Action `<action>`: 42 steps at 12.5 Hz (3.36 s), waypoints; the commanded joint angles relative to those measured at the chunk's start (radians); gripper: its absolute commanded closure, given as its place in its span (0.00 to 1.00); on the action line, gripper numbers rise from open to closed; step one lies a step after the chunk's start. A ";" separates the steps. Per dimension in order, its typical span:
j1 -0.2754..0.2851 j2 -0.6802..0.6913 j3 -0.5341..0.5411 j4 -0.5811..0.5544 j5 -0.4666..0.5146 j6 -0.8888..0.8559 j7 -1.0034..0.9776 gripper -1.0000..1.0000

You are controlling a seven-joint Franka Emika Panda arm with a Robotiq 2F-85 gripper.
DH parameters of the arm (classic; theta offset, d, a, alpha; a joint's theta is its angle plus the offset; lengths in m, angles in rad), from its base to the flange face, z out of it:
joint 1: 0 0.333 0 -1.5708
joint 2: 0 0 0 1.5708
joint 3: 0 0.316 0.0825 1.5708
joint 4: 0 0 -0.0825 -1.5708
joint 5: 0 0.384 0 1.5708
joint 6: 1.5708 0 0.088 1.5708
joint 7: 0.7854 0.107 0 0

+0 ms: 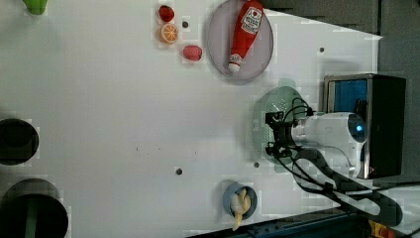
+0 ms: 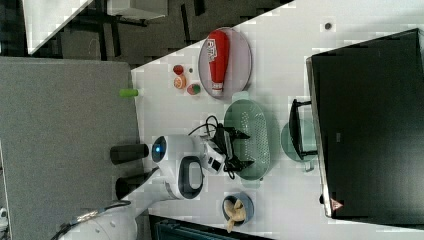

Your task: Drag strainer right to left.

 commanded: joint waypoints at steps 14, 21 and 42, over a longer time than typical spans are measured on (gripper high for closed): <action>0.192 -0.008 0.076 0.063 0.190 -0.014 0.156 0.00; 0.331 0.039 0.076 0.162 0.351 -0.055 0.179 0.00; 0.631 0.273 0.076 0.552 0.399 -0.095 0.478 0.00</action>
